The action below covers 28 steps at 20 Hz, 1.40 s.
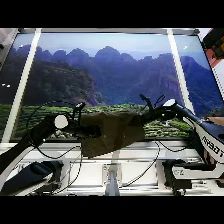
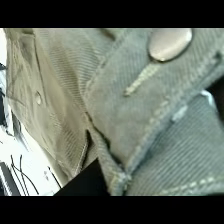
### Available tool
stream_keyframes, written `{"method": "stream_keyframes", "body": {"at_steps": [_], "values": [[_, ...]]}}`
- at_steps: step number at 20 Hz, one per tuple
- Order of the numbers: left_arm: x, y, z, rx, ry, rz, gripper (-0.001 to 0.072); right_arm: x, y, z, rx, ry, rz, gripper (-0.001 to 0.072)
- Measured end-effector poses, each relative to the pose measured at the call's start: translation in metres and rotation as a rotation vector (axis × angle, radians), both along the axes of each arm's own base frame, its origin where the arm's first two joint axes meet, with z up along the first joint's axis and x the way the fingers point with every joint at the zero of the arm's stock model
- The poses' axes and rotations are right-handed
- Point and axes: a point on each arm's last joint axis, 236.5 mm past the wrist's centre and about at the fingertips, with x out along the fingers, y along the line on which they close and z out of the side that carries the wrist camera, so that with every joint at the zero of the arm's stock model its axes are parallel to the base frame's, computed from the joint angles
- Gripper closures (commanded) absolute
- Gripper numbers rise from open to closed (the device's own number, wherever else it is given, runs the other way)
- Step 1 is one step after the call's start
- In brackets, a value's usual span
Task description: Fold the clothes and pants, and hang the long-sleeved shirts on hangers.
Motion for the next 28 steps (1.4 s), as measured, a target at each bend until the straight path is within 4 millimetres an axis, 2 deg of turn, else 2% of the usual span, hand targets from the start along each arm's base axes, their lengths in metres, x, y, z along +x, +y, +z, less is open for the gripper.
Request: {"method": "stream_keyframes", "body": {"at_steps": [4, 6, 8, 10, 12, 14, 16, 18, 21, 23, 25, 28], "values": [[0.014, -0.005, 0.018, -0.031, -0.084, -0.012, 0.0014, 0.042, -0.004, 0.035, 0.001, -0.099, -0.048, 0.0691], [0.026, -0.009, 0.038, -0.058, -0.165, -0.018, 0.0014, 0.072, -0.019, 0.061, -0.019, -0.167, -0.121, 0.0690], [0.039, -0.010, 0.062, -0.080, -0.260, -0.022, 0.0014, 0.098, -0.044, 0.088, -0.056, -0.226, -0.209, 0.0690], [0.049, -0.011, 0.087, -0.106, -0.355, -0.018, 0.0014, 0.124, -0.084, 0.118, -0.116, -0.284, -0.331, 0.0690], [0.054, -0.010, 0.112, -0.137, -0.437, -0.012, 0.0014, 0.143, -0.134, 0.147, -0.188, -0.333, -0.470, 0.0691], [0.054, -0.008, 0.133, -0.163, -0.502, -0.007, 0.0014, 0.151, -0.190, 0.176, -0.265, -0.373, -0.611, 0.0691], [0.054, -0.004, 0.151, -0.180, -0.565, -0.005, 0.0014, 0.149, -0.249, 0.203, -0.354, -0.395, -0.745, 0.0690], [0.052, 0.002, 0.166, -0.187, -0.624, -0.005, 0.0014, 0.135, -0.303, 0.226, -0.445, -0.393, -0.867, 0.0690], [0.050, 0.011, 0.184, -0.185, -0.700, -0.005, 0.0014, 0.093, -0.390, 0.254, -0.609, -0.337, -1.087, 0.0690], [0.048, 0.015, 0.193, -0.189, -0.734, -0.003, 0.0014, 0.052, -0.444, 0.263, -0.720, -0.265, -1.245, 0.0690], [0.046, 0.018, 0.199, -0.192, -0.758, -0.001, 0.0014, 0.003, -0.486, 0.262, -0.828, -0.160, -1.375, 0.0690], [0.045, 0.020, 0.203, -0.194, -0.775, 0.000, 0.0015, -0.076, -0.528, 0.254, -0.939, 0.031, -1.556, 0.0691]]}}
